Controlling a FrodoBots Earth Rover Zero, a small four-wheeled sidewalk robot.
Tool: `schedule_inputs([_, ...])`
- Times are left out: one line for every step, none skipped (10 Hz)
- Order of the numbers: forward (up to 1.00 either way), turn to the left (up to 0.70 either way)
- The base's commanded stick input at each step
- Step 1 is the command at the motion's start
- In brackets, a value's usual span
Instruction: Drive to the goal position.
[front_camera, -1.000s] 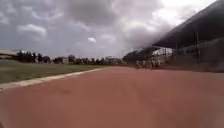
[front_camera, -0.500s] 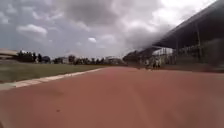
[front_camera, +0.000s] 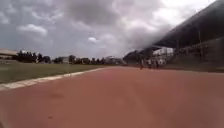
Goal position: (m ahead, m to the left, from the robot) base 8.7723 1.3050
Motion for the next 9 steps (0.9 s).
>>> schedule_inputs([0.45, 0.00])
schedule_inputs([0.45, 0.00])
schedule_inputs([0.45, 0.00])
schedule_inputs([0.45, 0.00])
schedule_inputs([0.45, 0.00])
schedule_inputs([0.45, 0.00])
schedule_inputs([0.45, 0.00])
schedule_inputs([0.45, 0.00])
schedule_inputs([0.45, 0.00])
